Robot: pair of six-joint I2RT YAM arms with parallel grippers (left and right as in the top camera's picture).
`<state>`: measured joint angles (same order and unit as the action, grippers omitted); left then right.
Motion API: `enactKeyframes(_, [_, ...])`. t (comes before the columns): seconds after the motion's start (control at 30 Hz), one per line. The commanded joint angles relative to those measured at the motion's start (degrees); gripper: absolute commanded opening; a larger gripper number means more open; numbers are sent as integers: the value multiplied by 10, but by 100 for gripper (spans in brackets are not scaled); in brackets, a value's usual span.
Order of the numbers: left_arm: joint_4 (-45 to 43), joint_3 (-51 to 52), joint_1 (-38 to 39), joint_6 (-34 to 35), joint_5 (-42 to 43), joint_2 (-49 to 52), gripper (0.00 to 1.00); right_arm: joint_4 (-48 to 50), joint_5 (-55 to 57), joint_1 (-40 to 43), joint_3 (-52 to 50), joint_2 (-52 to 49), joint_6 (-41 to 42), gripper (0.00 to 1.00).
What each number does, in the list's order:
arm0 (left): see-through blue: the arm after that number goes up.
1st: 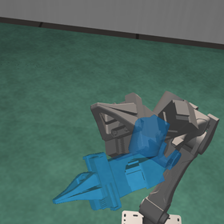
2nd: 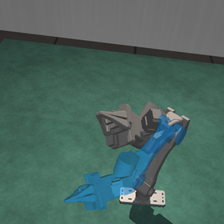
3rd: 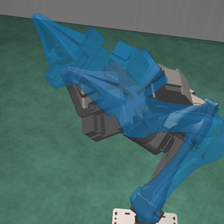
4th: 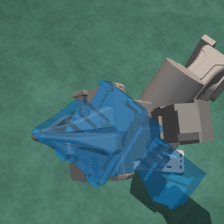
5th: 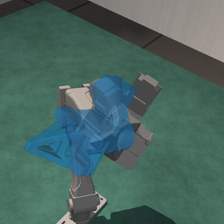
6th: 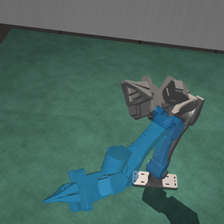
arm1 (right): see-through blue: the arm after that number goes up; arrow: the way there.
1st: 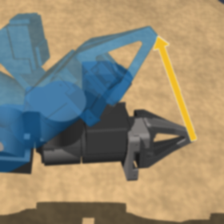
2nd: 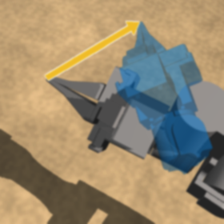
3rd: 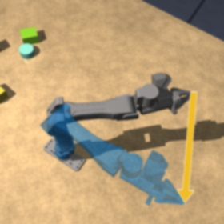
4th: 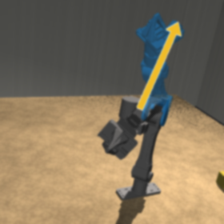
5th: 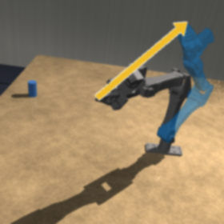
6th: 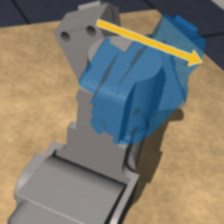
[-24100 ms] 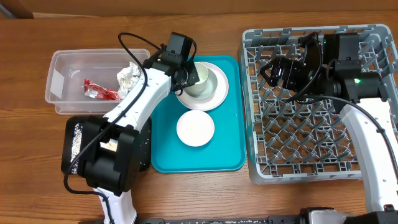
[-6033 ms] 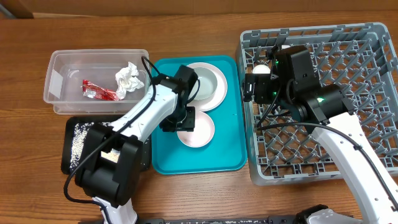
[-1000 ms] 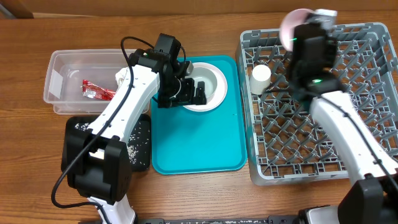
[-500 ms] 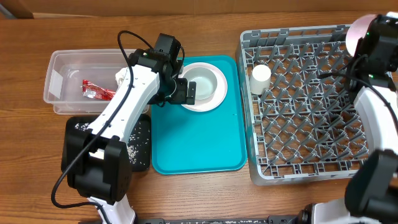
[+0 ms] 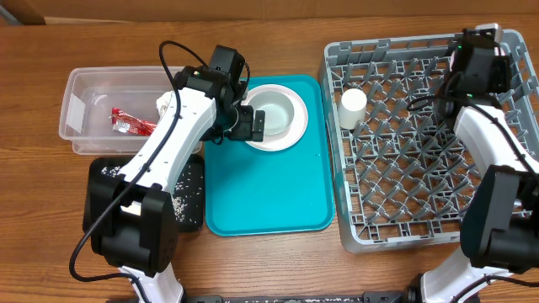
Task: Sort waste into correct bins and load items into the dishwasher
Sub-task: 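Lower the pink bowl upside down into the rack with the right gripper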
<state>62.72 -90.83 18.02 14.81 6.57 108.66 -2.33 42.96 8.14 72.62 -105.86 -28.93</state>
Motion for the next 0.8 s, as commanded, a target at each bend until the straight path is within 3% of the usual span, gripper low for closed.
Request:
enactKeyframes(0.0, [0, -12, 3, -7, -7, -6, 100, -37, -25, -25, -7, -6, -11, 4])
enactKeyframes(0.67, [0, -12, 4, -7, -8, -6, 100, -174, -25, -88, -7, -6, -11, 4])
enactKeyframes(0.77, [0, -12, 4, -7, -8, -6, 100, -210, -25, -96, -7, -6, -11, 29])
